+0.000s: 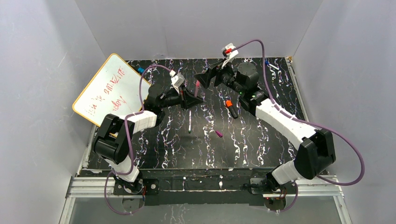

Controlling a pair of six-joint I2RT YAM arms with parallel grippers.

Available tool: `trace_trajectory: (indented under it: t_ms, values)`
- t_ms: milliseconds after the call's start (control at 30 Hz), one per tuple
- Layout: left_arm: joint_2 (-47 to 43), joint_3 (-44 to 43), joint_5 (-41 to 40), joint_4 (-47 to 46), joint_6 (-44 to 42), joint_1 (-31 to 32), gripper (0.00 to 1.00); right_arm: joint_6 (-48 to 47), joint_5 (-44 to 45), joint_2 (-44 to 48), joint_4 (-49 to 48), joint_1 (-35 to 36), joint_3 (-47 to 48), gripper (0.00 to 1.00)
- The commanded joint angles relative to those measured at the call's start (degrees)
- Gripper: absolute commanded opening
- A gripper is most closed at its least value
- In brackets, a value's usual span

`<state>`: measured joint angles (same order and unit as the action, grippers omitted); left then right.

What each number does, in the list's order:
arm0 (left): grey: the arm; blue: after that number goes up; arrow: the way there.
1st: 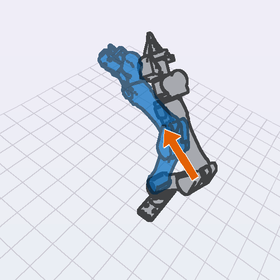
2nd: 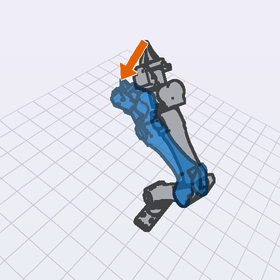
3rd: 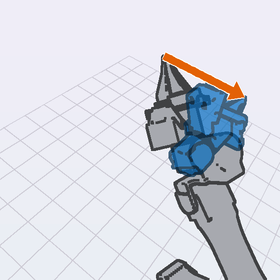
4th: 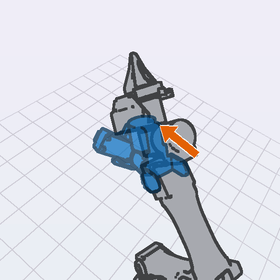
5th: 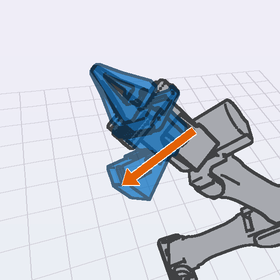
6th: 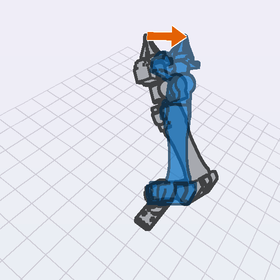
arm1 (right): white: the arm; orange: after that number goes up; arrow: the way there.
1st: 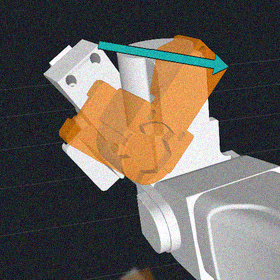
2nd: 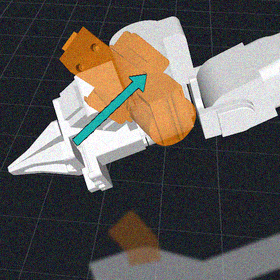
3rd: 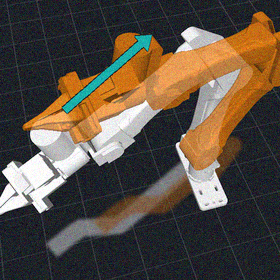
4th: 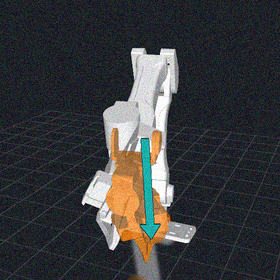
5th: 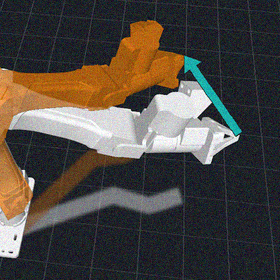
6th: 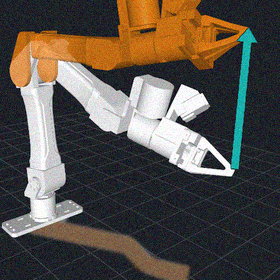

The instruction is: Insert the pens into the pen caps

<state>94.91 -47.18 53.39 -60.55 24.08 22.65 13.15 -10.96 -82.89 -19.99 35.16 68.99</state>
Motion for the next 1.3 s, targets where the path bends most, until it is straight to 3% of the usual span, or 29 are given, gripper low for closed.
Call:
trace_trajectory:
  t_ms: [0, 267, 833, 1033, 1200, 1267]
  values:
    - [-1.51, 0.51, 0.98, -0.38, -0.24, 0.34, 0.0, 0.35, -6.58, -1.44, -2.33, 0.0, 4.3, 0.93]
    - [-0.93, 0.12, 0.93, -0.26, -0.52, 0.3, 0.0, 0.61, -11.56, -4.62, 3.55, -0.02, 8.32, 0.82]
    - [-1.01, -0.54, 0.18, 0.47, -1.48, 0.31, 0.0, 1.81, -14.1, -4.72, 5.02, -0.03, 6.33, 0.56]
    - [-0.92, -1.85, -0.13, 0.96, -1.82, 0.29, 0.0, 2.07, -15.71, -5.55, 5.58, -0.04, 6.09, 0.37]
    - [-0.71, -3.61, -0.22, 1.95, -2.54, 0.25, 0.0, 2.43, -17.42, -6.46, 6.5, -0.03, 6.11, 0.05]
    - [-0.75, -4.43, -0.42, 2.56, -2.99, 0.13, 0.0, 2.47, -17.68, -6.81, 7.19, -0.02, 6.03, 0.01]
